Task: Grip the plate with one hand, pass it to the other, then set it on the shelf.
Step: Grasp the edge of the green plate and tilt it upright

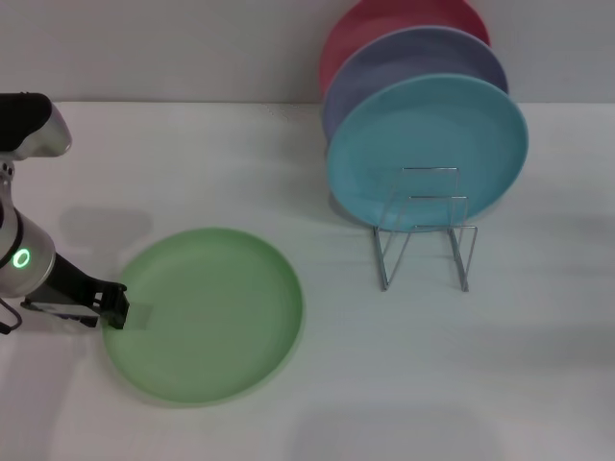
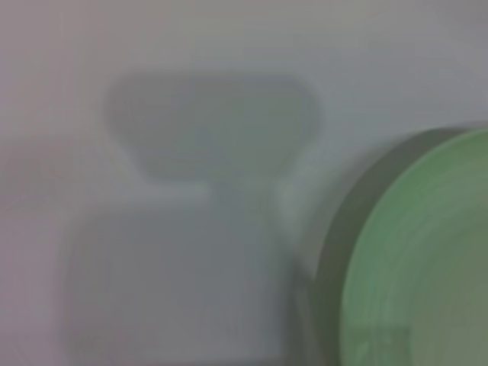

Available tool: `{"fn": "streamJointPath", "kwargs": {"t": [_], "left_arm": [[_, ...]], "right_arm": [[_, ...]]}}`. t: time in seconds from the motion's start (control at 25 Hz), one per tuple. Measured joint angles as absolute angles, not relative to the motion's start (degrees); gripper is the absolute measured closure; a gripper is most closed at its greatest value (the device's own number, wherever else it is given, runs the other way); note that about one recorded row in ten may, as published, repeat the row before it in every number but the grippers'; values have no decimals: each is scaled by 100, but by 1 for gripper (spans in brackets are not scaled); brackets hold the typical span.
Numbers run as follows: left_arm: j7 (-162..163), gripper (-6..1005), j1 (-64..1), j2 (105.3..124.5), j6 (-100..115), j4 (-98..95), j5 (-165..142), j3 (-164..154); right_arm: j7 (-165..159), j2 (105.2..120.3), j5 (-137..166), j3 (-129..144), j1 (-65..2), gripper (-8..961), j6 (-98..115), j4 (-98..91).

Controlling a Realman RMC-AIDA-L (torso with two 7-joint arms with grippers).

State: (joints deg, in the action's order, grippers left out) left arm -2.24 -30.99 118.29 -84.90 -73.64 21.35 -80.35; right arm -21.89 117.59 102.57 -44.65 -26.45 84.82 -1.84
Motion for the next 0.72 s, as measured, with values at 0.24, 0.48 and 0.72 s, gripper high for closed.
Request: {"fn": "streamJointPath", "kwargs": {"t": [0.24,0.48,0.72], "left_arm": [[-248,772,-3131,11830,-8486,-7282,2136,-8061],[-252,833,-3139,11830,-8487,-7269,2136,-8107],[-292,832,-3139,11830,-8486,-7264,2136,-8114]], "right_arm": [[-2189,11759,10257,-4465,-2646,309,8482,-184],[-2189,11759,10257,-4465,-2645,308,8488,-184],[-2189,11768,10257,-4465,-2613,308,8556,-182]]}}
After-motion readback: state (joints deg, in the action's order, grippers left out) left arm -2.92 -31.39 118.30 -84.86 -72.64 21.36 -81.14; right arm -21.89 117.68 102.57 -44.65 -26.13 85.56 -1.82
